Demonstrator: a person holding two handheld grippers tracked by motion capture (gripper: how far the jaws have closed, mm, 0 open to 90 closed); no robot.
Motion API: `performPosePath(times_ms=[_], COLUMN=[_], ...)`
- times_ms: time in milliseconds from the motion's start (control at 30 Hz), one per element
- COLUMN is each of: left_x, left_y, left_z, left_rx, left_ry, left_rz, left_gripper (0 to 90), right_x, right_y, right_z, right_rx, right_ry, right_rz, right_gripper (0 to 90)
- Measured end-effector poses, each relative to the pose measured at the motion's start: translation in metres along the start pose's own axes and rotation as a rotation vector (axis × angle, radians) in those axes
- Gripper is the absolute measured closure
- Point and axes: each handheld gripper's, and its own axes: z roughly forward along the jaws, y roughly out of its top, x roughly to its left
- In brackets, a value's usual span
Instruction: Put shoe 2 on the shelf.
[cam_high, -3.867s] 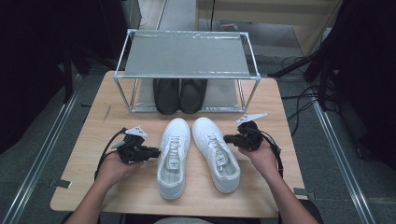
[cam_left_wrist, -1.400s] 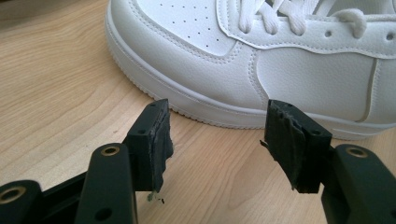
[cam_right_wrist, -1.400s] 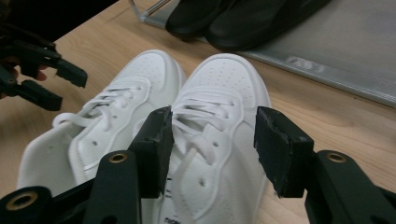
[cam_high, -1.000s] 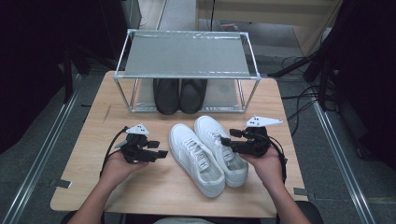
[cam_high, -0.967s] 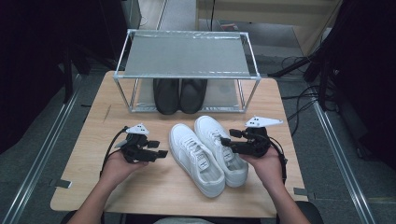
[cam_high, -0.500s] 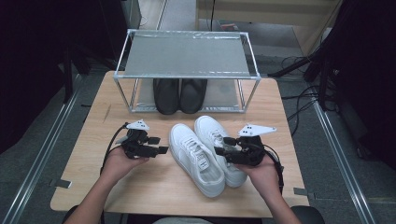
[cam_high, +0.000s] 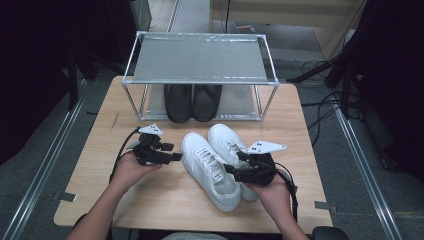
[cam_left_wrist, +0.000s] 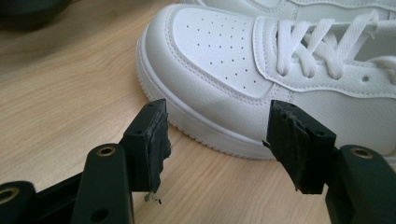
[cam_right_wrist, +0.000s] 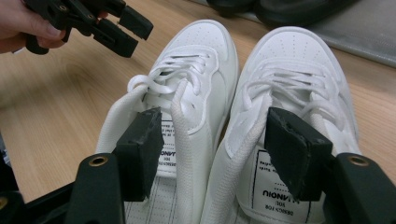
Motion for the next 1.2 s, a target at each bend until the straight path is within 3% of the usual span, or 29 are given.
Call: performPosePath(times_ms=[167, 500, 1200], left_x=[0.003, 0.010, 0.014], left_y=[0.001, 0.001, 0.002], left_z=[0.000, -0.004, -0.008], left_rx=[0.001, -0.012, -0.030], left_ry=[0.004, 0.017, 0.032], left_rz=[-0.010, -0.027, -0.035], left_gripper=[39.1, 39.3, 39.6], right_x=[0.002, 0.006, 0.007], right_y=[-0.003, -0.003, 0.000], right_z=[0.007, 0.016, 0.023], right_rx=[0.012, 0.060, 0.113], right_ry=[-0.017, -0.036, -0.071], right_rz=[0.013, -0.008, -0.046], right_gripper=[37.0, 38.5, 58.9])
